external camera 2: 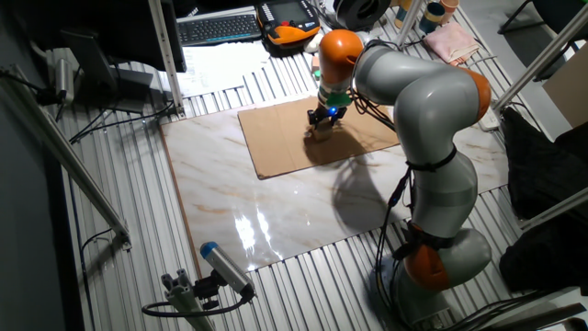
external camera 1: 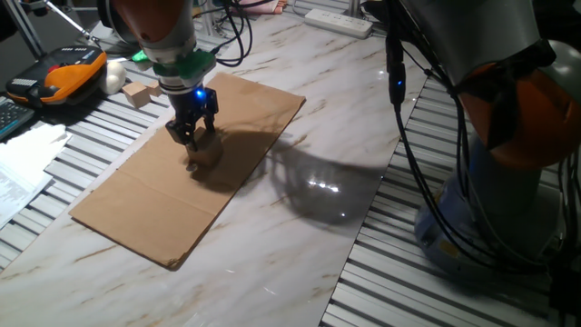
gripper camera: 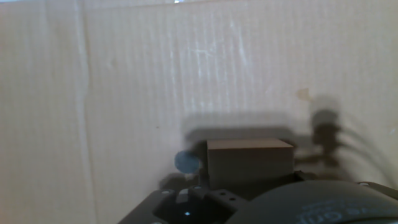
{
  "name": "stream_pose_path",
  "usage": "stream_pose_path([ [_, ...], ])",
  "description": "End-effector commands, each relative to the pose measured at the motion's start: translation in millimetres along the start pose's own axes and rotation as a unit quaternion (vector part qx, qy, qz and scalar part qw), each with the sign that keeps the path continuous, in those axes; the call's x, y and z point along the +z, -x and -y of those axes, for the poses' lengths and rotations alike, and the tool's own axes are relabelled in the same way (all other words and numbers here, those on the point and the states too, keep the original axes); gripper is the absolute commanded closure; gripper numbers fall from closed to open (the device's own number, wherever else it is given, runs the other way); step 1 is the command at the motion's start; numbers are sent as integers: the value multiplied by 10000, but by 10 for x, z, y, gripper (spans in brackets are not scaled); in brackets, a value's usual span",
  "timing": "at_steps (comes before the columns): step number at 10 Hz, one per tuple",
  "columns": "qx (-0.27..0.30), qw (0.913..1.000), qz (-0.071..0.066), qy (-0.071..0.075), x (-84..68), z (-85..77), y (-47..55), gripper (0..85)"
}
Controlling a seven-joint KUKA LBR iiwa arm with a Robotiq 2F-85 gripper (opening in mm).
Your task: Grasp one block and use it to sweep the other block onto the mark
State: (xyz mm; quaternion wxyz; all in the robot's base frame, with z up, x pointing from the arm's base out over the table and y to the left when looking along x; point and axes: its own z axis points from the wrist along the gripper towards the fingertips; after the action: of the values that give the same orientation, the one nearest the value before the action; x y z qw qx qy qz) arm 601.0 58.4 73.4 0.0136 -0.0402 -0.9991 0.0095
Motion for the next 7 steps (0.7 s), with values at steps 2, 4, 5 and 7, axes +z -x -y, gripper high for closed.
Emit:
stream_pose_path([
  [2,55,10000,44,-13,4,-58,0,850],
  [4,101,9999,52,-12,1,-101,-3,850],
  [5,109,9999,66,-4,6,-105,-5,850],
  [7,147,9998,85,42,5,-120,-12,850],
])
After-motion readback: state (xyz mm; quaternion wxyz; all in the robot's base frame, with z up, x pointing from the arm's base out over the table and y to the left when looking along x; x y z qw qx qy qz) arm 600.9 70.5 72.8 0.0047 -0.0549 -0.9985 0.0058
